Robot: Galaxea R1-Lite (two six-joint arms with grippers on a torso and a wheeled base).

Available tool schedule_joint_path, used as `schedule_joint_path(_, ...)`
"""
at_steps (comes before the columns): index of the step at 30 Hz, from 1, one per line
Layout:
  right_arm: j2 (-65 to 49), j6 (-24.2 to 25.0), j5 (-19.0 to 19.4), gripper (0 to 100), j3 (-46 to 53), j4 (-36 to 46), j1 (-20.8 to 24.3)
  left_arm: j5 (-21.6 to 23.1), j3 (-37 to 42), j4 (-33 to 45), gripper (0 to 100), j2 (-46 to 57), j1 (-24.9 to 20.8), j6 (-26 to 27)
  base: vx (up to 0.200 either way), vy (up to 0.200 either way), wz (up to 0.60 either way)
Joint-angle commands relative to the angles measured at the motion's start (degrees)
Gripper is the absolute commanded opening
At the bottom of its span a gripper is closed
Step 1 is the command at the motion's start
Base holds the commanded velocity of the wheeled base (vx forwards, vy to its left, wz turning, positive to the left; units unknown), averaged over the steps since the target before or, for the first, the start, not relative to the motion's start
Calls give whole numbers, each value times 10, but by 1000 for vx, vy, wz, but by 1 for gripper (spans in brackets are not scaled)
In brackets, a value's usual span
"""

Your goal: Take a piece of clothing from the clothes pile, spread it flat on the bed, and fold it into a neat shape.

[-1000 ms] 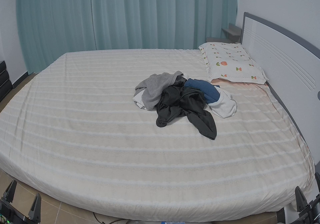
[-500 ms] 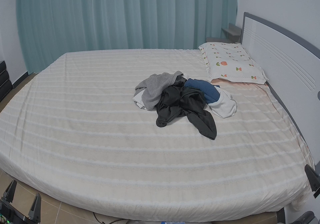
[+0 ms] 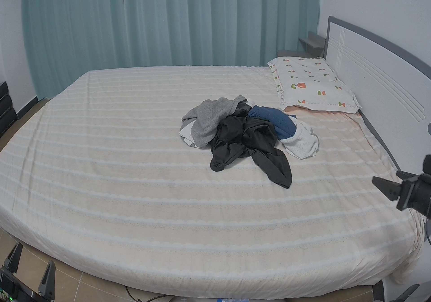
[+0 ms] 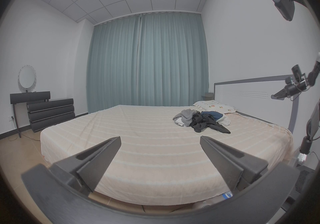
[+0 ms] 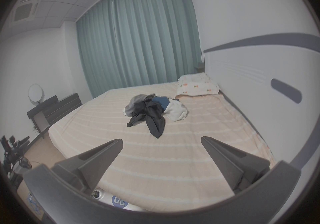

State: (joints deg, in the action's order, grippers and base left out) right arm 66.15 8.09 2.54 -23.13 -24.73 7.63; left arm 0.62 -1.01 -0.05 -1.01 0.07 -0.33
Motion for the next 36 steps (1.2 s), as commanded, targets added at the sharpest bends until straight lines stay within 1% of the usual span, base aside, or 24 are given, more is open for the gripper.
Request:
schedule_joint_path(1, 525, 108, -43, 100, -233, -173, 61, 0, 9, 0, 100, 9, 0, 0, 0, 0, 0)
schedule_joint_path(3, 529, 108, -44, 100, -236, -173, 61, 0, 9, 0, 100, 9, 0, 0, 0, 0, 0)
schedule_joint_path(4, 586, 119, -53, 100, -293, -172, 64, 0, 9, 0, 100, 9, 0, 0, 0, 0, 0)
schedule_joint_path(7, 634, 139, -58, 100, -344, -168, 77, 0, 9, 0, 100, 9, 0, 0, 0, 0, 0)
schedule_joint_path(8, 634, 139, -58, 100, -344, -168, 77, 0, 9, 0, 100, 9, 0, 0, 0, 0, 0)
schedule_joint_path(9, 674, 142, -60, 100, -390, -150, 83, 0, 9, 0, 100, 9, 0, 0, 0, 0, 0)
schedule_joint_path(11, 687, 144, -62, 100, -409, -138, 84, 0, 9, 0, 100, 9, 0, 0, 0, 0, 0)
schedule_joint_path(13, 716, 147, -68, 100, -453, -109, 87, 0, 9, 0, 100, 9, 0, 0, 0, 0, 0)
schedule_joint_path(18, 760, 168, -75, 100, -528, -55, 95, 0, 9, 0, 100, 9, 0, 0, 0, 0, 0)
schedule_joint_path(20, 766, 170, -75, 100, -536, -47, 96, 0, 9, 0, 100, 9, 0, 0, 0, 0, 0)
schedule_joint_path(22, 788, 180, -75, 100, -575, -24, 99, 0, 9, 0, 100, 9, 0, 0, 0, 0, 0)
schedule_joint_path(26, 799, 180, -77, 100, -591, -14, 101, 0, 9, 0, 100, 9, 0, 0, 0, 0, 0)
schedule_joint_path(27, 812, 182, -77, 100, -616, 3, 104, 0, 9, 0, 100, 9, 0, 0, 0, 0, 0)
schedule_joint_path(32, 827, 182, -78, 100, -645, 35, 104, 0, 9, 0, 100, 9, 0, 0, 0, 0, 0)
schedule_joint_path(36, 830, 182, -98, 100, -662, 39, 99, 0, 9, 0, 100, 9, 0, 0, 0, 0, 0)
